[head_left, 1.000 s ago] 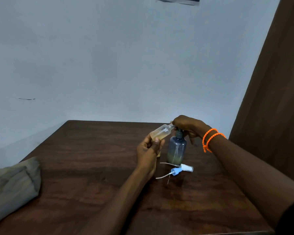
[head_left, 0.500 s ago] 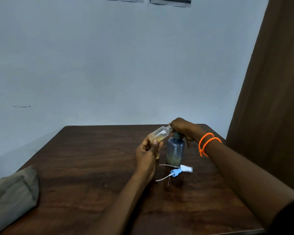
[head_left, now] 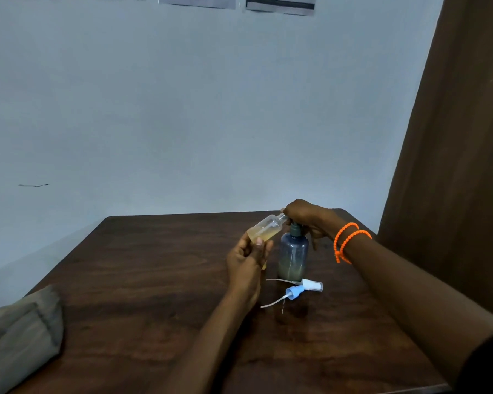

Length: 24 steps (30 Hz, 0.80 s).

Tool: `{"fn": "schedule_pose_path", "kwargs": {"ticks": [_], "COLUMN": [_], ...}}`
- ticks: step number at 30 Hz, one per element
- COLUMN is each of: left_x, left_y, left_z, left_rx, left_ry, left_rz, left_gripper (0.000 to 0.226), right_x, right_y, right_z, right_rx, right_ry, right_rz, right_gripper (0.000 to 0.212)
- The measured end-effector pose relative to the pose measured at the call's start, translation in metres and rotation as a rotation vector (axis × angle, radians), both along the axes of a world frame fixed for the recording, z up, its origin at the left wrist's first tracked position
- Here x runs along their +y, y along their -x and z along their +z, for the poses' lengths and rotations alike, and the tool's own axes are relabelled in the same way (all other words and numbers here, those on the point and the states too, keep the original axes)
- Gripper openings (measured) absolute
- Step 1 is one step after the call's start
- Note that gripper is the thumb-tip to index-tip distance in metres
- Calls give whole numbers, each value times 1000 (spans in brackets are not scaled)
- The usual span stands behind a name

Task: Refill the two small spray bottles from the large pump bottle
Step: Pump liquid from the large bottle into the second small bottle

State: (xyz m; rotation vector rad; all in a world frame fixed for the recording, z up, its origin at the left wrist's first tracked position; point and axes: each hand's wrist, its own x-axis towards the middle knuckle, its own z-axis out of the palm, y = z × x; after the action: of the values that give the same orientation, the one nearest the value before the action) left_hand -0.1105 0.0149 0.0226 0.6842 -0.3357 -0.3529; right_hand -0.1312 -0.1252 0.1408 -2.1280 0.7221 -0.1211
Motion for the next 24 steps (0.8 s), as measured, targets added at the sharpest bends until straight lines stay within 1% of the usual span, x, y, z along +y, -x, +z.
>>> {"fn": "schedule_pose_path", "kwargs": {"ticks": [3,5,9,11,17,21,24], "left_x": [1,1,0,0,0,1,2], "left_y": [0,-1,-4,-3,-3,-3,-1], "left_z": [0,0,-1,-1,0,1,2], "left_rx": [-3,-7,-10,-16,-11,-33,-34], "left_ry": [0,-5,-11,-15,-5,-14,-7], "left_rz": [4,6,19,17,1,10,12], "left_gripper": [30,30,31,30,30,26,24], "right_x": [0,-3,-11,-12,-11,-17,-15], "right_y": [2,-2,-10,-9,-9,-16,-15], "right_z": [8,5,-12,-15,0,-14,-15], "right_rx": [33,-1,-72,-54,-11,-55,-40], "right_ry": [29,-2,-91,-73,-13,-81,-54], "right_rz": [13,5,-40,-42,-16,-31,-20], "right_gripper": [19,21,16,15,26,18,19]}}
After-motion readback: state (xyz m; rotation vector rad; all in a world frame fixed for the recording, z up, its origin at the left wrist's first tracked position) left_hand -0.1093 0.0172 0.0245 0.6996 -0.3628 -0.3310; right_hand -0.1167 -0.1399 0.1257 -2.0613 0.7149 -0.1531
